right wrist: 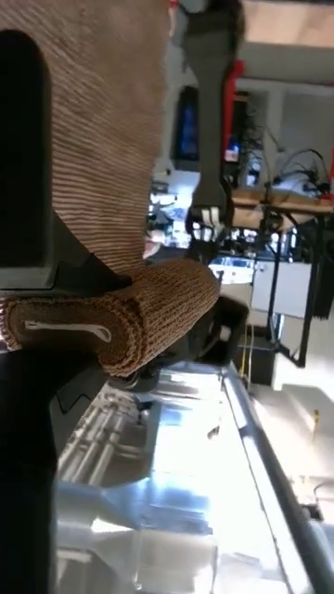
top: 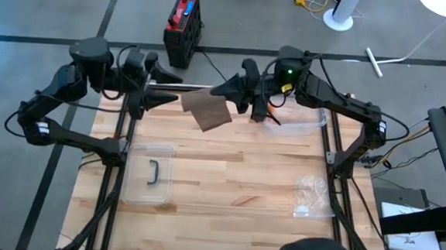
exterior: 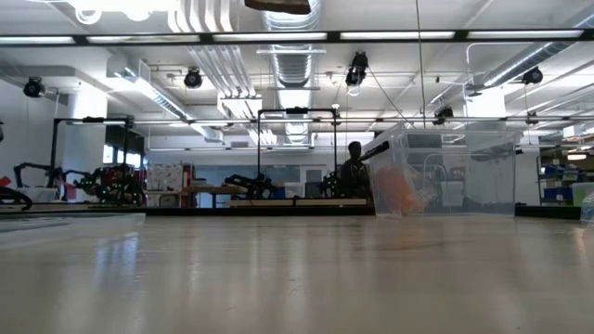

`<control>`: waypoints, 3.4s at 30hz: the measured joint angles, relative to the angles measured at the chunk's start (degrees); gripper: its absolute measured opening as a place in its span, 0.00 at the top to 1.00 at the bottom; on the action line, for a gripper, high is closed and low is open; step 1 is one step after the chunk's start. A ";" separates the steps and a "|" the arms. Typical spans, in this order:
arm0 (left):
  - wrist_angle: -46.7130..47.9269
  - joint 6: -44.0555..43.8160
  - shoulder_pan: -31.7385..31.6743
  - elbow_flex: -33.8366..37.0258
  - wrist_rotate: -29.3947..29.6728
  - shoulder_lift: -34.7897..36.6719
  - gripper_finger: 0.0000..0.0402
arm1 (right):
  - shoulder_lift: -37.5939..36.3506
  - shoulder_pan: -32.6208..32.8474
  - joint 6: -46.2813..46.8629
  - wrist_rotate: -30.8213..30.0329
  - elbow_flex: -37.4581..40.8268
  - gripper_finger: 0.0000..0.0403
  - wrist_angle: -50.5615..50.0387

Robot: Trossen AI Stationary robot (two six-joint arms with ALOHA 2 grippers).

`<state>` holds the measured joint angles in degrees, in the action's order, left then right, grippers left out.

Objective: Roll bandage
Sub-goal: Roll the brown bandage

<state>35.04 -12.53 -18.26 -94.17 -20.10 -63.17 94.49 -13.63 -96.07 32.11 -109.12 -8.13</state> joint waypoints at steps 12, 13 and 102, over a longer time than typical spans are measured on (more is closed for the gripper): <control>-0.60 -14.01 0.02 0.02 -0.02 -1.71 0.35 | 0.99 -0.02 -23.19 -5.19 0.02 0.88 -1.89; -0.62 -14.12 0.02 0.02 -0.10 -1.69 0.34 | 0.99 -0.04 -25.34 -5.23 0.02 0.88 -1.91; 12.95 30.73 -0.35 0.24 27.97 -6.71 0.88 | 6.05 -12.31 91.09 2.35 -6.01 0.26 -12.70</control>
<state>47.99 18.20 -18.61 -93.93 7.87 -69.89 100.53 -25.94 -4.98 34.46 -115.13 -20.83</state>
